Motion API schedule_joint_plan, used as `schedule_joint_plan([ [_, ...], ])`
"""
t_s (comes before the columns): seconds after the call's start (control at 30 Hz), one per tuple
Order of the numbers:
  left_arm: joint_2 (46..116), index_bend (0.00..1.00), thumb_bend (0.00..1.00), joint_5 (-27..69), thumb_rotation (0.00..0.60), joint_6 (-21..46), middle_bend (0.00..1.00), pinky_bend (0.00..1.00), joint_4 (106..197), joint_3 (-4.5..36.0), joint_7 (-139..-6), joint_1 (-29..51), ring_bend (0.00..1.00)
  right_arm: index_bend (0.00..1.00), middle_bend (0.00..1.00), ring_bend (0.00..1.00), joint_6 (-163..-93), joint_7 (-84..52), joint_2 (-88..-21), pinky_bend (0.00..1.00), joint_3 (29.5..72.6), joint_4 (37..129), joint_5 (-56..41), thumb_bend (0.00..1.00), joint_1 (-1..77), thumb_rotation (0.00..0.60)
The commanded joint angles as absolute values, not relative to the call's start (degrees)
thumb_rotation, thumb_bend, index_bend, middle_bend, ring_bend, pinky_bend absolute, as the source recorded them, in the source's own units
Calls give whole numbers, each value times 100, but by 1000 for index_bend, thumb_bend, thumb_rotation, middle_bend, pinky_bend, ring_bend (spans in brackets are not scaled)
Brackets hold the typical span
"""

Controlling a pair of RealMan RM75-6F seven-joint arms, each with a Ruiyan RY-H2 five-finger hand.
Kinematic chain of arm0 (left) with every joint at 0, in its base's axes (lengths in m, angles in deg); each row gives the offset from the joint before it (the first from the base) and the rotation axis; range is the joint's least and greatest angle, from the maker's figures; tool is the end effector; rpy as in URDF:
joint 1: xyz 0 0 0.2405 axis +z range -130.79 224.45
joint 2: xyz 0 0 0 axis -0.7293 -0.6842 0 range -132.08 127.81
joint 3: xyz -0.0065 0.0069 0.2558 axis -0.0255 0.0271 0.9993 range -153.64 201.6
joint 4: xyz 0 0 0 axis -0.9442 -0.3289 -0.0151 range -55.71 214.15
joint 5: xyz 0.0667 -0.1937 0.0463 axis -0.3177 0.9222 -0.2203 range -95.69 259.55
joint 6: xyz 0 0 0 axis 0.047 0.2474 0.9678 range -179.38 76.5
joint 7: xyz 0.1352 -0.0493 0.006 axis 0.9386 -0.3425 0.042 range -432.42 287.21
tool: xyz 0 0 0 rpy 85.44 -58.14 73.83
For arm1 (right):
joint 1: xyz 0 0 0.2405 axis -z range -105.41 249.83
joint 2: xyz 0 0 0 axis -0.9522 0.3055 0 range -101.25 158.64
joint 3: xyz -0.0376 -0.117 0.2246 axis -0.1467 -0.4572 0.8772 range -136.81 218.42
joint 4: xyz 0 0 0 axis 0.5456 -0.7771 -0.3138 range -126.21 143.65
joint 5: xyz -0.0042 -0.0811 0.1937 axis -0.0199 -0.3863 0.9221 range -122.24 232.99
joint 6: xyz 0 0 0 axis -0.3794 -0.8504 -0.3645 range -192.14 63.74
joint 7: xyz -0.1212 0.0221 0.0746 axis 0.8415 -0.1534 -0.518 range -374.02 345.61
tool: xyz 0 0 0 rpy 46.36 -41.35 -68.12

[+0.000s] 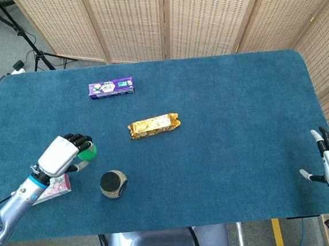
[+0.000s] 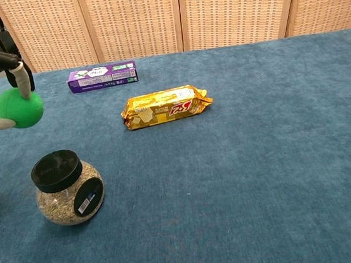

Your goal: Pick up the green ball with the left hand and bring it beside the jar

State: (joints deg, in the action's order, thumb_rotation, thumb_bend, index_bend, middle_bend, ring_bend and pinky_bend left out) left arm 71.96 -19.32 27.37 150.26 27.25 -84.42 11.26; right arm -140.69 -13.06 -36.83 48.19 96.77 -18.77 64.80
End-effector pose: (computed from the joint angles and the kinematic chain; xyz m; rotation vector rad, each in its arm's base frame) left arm -0.2215 0.3120 0.0925 -2.0293 -0.5228 -1.1823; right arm -0.3434 -0.2107 0.1630 1.2710 -0.9763 0.7676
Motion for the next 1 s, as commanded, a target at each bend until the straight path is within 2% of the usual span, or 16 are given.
schedule_joint_plan([
  [0.03, 7216, 566, 299, -2175, 600, 2942, 466, 568, 15154, 2820, -8390, 1196, 464, 0, 0, 0, -14081, -1311, -3674, 0, 4819, 9690, -1887, 0, 6483, 600],
  [0.43, 7275, 566, 292, -2828, 600, 3288, 467, 568, 15621, 3004, -8090, 1249, 462, 0, 0, 0, -14100, -1399, -3623, 0, 4831, 9689, -1889, 0, 6503, 600],
  [1.0, 7346, 566, 248, -3014, 600, 3274, 467, 568, 15739, 3090, -8002, 1319, 462, 0, 0, 0, -14133, -1488, -3562, 0, 4838, 9753, -1915, 0, 6526, 600],
])
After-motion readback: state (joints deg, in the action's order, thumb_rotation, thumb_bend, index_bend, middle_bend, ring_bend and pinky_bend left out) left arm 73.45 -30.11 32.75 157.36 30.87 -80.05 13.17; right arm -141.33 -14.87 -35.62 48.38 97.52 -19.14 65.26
